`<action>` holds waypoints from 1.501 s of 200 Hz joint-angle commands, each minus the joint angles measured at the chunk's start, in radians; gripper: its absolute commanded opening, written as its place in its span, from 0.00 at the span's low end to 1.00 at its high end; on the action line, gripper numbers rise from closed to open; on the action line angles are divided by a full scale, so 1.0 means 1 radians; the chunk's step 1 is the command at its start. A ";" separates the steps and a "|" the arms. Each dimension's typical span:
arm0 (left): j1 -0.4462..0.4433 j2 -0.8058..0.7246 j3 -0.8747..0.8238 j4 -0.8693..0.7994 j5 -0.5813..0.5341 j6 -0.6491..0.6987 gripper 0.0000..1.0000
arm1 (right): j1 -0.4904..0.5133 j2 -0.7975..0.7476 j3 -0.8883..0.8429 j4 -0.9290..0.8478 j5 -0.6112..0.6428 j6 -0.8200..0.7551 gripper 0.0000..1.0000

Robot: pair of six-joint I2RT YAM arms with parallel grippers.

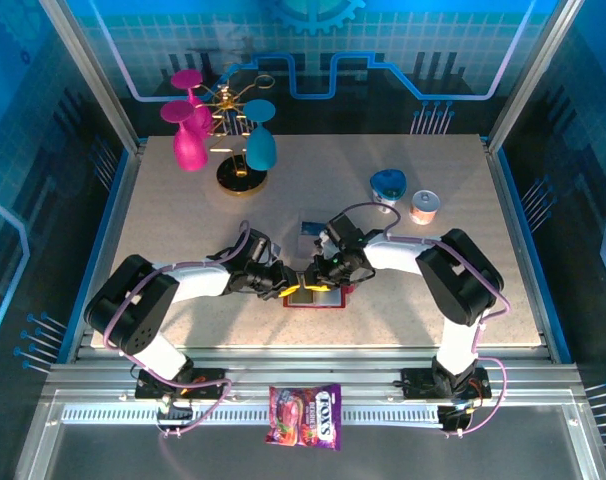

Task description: Take the credit cards out of the card holder

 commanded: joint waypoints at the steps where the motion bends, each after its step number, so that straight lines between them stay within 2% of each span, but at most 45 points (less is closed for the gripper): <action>1: 0.007 0.009 -0.015 -0.022 -0.001 0.026 0.20 | 0.016 0.021 0.024 -0.042 0.018 -0.018 0.27; 247: 0.018 0.038 -0.037 -0.029 -0.005 0.036 0.20 | 0.029 0.014 0.093 -0.226 0.149 -0.102 0.28; 300: 0.019 0.033 -0.034 -0.034 -0.002 0.035 0.20 | 0.029 0.002 0.098 -0.221 0.126 -0.099 0.28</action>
